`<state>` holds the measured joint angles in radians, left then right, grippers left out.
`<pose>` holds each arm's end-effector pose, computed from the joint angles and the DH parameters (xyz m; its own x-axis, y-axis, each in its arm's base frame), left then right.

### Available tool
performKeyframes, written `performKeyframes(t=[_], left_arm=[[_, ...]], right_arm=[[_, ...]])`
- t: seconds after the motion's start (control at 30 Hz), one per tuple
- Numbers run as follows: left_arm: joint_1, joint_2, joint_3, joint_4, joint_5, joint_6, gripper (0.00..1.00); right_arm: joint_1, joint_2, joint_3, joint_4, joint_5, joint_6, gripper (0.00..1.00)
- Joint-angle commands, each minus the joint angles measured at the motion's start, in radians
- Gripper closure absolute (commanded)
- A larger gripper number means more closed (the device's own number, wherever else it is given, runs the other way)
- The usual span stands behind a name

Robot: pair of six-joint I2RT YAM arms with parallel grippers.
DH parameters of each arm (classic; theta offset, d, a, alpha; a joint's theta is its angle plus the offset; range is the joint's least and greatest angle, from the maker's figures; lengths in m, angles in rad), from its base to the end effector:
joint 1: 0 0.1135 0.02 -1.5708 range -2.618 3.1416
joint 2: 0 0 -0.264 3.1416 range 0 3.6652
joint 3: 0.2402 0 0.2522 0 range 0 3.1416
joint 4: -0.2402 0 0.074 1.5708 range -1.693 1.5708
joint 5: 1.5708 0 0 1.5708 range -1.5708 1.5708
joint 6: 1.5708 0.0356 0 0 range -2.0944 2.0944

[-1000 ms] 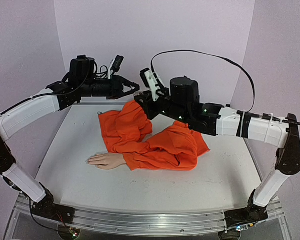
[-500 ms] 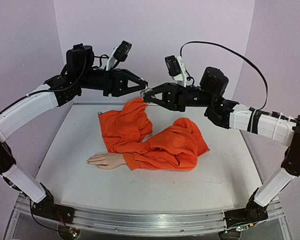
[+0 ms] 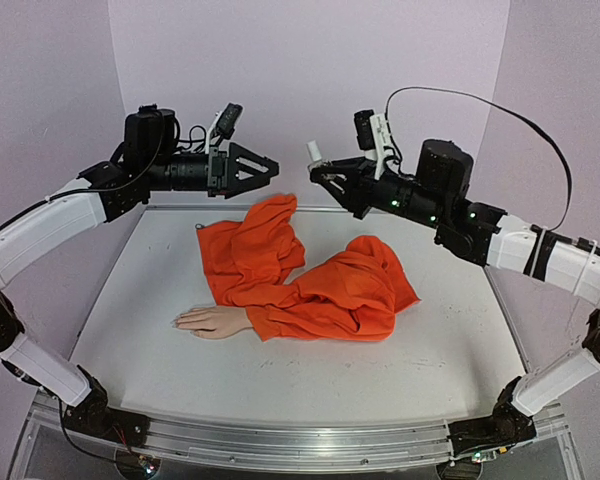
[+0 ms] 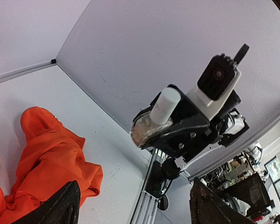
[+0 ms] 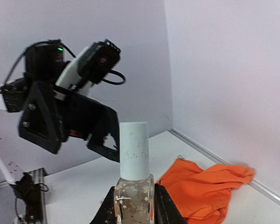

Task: Paint the nails

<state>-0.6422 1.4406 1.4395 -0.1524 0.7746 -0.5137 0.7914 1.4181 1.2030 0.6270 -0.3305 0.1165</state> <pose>0.2486 -0.2170 0.4198 -0.5890 0.0020 -0.8081 0.7947 0.1829 -0.5788 0.2242 0.2433 0.4239 0.1770 0.3355 -0.9253 -0.9086 0.4171 -0.0225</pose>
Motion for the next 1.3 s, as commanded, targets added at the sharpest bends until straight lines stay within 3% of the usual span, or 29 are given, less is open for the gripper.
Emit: performKeyframes(t=[0.0,0.13,0.33,0.63,0.87,0.97,1.07,1.2,1.27], left_arm=[[0.000,-0.027,0.022,0.028,-0.110,-0.136,0.19],[-0.001,-0.016,0.050,0.028,-0.118,-0.117,0.20],[-0.002,0.009,0.055,0.025,-0.144,-0.123,0.36],[-0.004,0.043,0.076,0.017,-0.157,-0.102,0.50],[-0.004,0.066,0.102,0.017,-0.123,-0.092,0.70],[-0.006,0.069,0.101,0.017,-0.108,-0.078,0.86],[-0.020,0.073,0.093,0.017,-0.079,-0.051,0.91],[-0.029,0.084,0.089,0.017,0.075,0.070,1.00],[-0.030,0.086,0.081,0.017,0.220,0.185,1.00]], right_arm=[[0.093,0.050,0.051,0.006,0.406,-0.127,1.00],[0.160,0.121,0.111,-0.012,0.504,-0.183,1.00],[0.191,0.164,0.149,-0.013,0.479,-0.192,1.00],[0.212,0.191,0.182,-0.015,0.450,-0.207,1.00],[0.213,0.207,0.201,-0.015,0.444,-0.203,1.00],[0.213,0.215,0.213,-0.014,0.446,-0.197,1.00],[0.213,0.219,0.227,-0.009,0.446,-0.172,1.00],[0.192,0.211,0.247,-0.002,0.289,-0.134,1.00],[0.125,0.183,0.233,0.041,0.016,-0.065,1.00]])
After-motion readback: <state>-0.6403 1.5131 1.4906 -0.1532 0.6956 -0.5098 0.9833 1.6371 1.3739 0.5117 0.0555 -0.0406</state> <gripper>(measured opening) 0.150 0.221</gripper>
